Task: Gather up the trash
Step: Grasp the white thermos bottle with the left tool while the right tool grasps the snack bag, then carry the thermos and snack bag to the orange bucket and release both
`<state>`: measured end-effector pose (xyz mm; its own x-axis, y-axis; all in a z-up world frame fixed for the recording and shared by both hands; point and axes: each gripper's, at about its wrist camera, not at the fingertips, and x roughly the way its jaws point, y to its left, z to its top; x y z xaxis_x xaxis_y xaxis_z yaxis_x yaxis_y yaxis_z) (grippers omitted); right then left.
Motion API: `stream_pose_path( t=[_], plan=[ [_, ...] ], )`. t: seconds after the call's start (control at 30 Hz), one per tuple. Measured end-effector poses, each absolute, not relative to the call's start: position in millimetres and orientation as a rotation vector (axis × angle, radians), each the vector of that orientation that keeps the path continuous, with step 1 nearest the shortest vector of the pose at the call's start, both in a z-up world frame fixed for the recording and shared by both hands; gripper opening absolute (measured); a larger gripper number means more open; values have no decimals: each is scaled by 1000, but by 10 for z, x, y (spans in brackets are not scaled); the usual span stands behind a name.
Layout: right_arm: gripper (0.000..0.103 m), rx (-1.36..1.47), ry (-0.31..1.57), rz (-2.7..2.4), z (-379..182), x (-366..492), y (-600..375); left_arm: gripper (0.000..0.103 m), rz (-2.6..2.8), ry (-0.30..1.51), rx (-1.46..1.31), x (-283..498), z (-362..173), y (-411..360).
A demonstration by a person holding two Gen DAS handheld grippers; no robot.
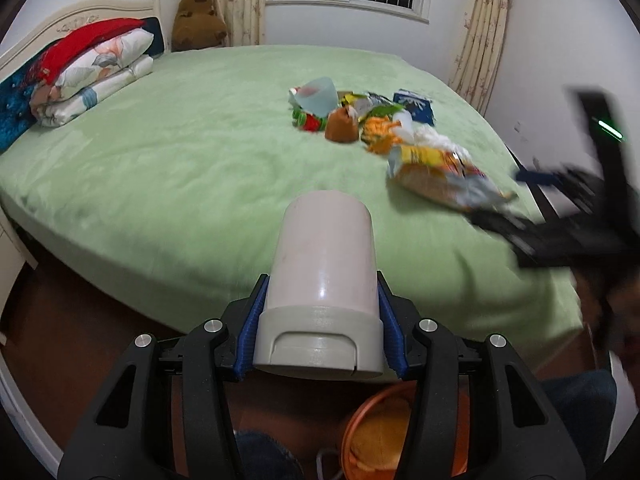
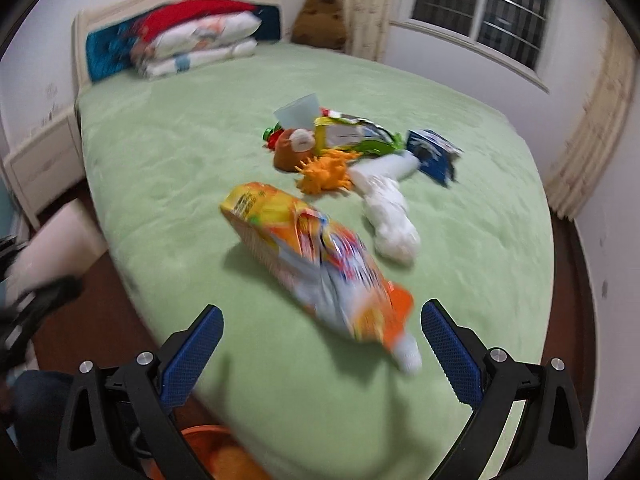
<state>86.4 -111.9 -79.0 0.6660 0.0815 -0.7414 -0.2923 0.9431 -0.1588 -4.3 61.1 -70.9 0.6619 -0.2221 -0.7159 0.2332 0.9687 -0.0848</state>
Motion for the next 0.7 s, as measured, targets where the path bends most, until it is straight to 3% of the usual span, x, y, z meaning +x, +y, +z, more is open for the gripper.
stream_pose_path(
  t=[0.13,0.17,0.2,0.3,0.7],
  plan=[
    [97,-426,874,178,-1007,1231,-923,49,-264,831,-14,-204,-767,684],
    [89,-463,891,170,-1066,1294,-883,49,-261,836,-17,-223,-782,696],
    [74,-477,905,172,-1104,1312,-869,49,-255,840,-14,-236,-795,706],
    [67,-430,922,177,-1102,1306,-883,49,-241,846,-20,-266,-817,745],
    [64,-164,795,260,-436,471,-1275,49,-288,828,5,-358,-763,571]
  ],
)
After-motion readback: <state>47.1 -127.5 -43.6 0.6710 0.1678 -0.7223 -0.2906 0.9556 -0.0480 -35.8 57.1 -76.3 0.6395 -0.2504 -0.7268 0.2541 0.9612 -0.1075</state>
